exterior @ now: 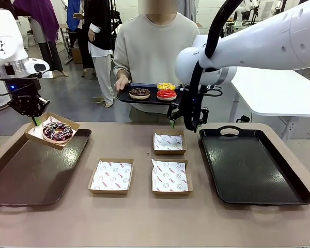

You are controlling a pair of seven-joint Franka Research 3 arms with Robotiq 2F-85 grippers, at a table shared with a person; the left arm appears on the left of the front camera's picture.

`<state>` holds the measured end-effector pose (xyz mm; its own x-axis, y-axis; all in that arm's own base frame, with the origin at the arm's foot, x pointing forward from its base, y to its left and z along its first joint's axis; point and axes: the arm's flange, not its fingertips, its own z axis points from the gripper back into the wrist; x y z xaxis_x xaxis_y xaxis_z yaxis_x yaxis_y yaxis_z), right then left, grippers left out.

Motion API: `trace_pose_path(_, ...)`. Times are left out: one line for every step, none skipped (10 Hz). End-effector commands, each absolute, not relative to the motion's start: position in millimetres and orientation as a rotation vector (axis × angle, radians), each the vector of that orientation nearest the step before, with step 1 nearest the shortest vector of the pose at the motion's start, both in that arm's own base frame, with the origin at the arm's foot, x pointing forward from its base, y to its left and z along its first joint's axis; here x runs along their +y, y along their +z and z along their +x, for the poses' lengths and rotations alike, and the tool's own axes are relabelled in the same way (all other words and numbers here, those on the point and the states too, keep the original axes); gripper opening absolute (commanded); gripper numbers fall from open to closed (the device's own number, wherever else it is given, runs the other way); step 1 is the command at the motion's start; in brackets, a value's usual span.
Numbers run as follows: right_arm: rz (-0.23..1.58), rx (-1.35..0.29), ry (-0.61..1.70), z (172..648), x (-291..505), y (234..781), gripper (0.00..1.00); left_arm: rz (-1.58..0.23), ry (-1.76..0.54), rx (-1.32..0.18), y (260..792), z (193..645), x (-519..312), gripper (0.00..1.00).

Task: Individually package the donuts and arrange them on the tray.
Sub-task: Place the picked Paper togo box on the Handle tray while simultaneously picking up another Paper togo box from the table with the other hand.

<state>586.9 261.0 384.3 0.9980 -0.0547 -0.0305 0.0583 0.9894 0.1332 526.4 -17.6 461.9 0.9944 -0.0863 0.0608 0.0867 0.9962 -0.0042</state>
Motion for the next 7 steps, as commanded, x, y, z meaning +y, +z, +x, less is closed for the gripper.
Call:
trace_pose_path(0.069,-0.044,-0.131,580,260,369,1.00,-0.002,-0.107,-0.122,444,534,0,0.01)
trace_pose_path(0.077,-0.034,-0.157,580,259,363,1.00,-0.004,-0.062,-0.107,432,543,8,0.01)
trace_pose_path(0.084,-0.039,-0.172,580,258,359,1.00,-0.016,-0.043,-0.098,424,548,14,0.01)
trace_pose_path(0.096,-0.058,-0.187,580,258,356,1.00,-0.027,-0.021,-0.090,418,552,19,0.01)
trace_pose_path(0.101,-0.064,-0.194,580,258,351,1.00,-0.043,0.001,-0.075,413,555,22,0.01)
trace_pose_path(0.092,-0.060,-0.181,580,261,346,1.00,-0.065,0.019,-0.070,411,556,28,0.01)
trace_pose_path(0.080,-0.059,-0.149,581,263,344,1.00,-0.076,0.026,-0.069,411,557,31,0.01)
